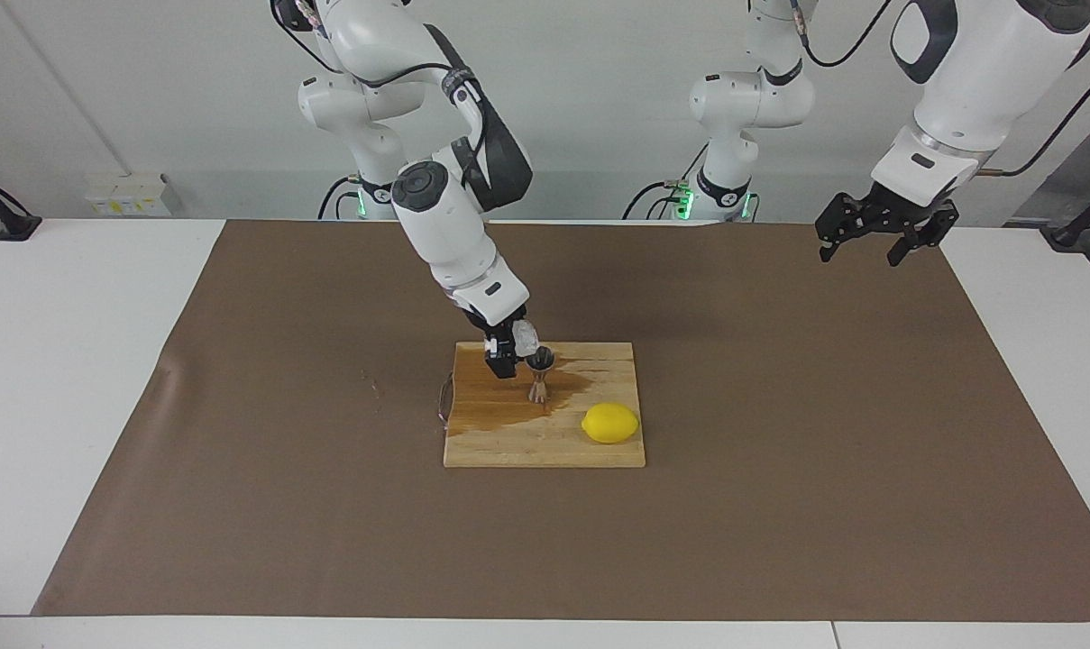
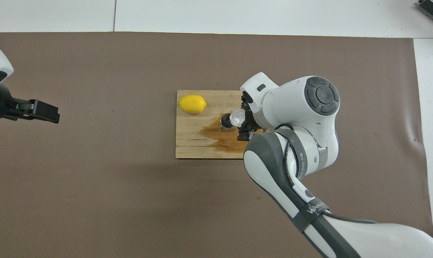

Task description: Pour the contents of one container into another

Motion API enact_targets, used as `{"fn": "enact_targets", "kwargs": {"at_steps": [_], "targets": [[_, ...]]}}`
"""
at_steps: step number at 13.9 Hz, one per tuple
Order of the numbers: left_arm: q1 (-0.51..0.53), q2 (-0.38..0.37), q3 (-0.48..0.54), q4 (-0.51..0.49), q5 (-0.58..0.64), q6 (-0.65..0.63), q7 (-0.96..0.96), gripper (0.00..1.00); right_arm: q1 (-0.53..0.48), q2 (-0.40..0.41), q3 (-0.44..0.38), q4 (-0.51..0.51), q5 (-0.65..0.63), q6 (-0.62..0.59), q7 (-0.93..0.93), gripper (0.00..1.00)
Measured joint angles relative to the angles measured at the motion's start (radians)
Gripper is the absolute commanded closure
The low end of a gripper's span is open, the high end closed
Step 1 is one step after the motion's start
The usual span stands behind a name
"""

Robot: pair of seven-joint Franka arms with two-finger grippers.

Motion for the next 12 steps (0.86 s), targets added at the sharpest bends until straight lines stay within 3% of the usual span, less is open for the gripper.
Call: {"fn": "enact_targets", "kwargs": {"at_steps": [8,12], "targets": [[0.000,0.000,0.000,0.000,0.000,0.000,0.000,0.00,0.000,0.000,0.000,0.000,0.004,0.016,0.031,1.00],[0.000,0.000,0.000,0.000,0.000,0.000,0.000,0.00,-0.012,0.002,-0.001,-0.002,0.148,0.042,-0.073,1.00]]}}
